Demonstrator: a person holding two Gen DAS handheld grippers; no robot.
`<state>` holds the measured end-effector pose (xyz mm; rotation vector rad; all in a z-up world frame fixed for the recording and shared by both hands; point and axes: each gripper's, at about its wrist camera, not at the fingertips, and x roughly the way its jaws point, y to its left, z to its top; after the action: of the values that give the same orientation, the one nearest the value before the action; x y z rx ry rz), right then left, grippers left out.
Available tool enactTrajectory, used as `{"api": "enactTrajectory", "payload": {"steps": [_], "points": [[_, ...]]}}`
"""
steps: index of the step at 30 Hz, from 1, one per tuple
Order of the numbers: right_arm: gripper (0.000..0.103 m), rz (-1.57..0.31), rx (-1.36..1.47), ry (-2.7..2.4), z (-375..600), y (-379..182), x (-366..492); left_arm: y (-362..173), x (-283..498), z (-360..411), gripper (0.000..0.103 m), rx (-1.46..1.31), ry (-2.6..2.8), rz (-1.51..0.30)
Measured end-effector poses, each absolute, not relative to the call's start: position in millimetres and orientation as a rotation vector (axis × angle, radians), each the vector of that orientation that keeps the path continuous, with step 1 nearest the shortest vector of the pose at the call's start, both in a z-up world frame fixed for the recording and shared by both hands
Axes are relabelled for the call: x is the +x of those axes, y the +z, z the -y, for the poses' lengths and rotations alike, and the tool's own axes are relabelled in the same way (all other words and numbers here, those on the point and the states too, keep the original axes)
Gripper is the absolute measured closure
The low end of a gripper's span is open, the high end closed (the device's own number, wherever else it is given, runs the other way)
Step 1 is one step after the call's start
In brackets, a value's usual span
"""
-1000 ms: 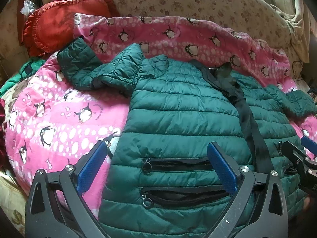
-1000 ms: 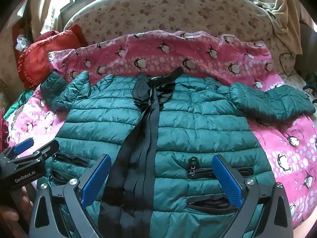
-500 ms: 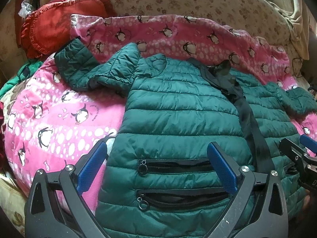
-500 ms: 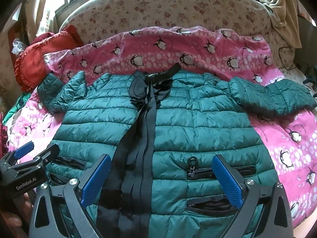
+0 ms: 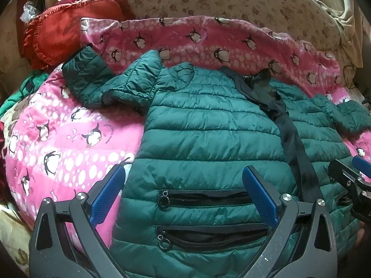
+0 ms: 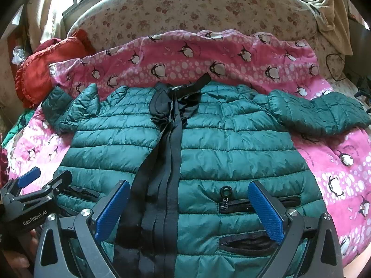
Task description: Fold large clothes
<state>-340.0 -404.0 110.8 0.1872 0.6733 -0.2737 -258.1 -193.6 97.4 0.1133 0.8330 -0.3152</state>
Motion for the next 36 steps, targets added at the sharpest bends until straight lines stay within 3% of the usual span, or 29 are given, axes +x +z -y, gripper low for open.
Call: {"api": "enactTrajectory", "payload": {"steps": [36], "points": [[0.002,-0.698,0.196,-0.264,406.5,115.6,-272.7,98.9,-206.6,200.6,0.002,0.100,-0.260,-0.826]]}}
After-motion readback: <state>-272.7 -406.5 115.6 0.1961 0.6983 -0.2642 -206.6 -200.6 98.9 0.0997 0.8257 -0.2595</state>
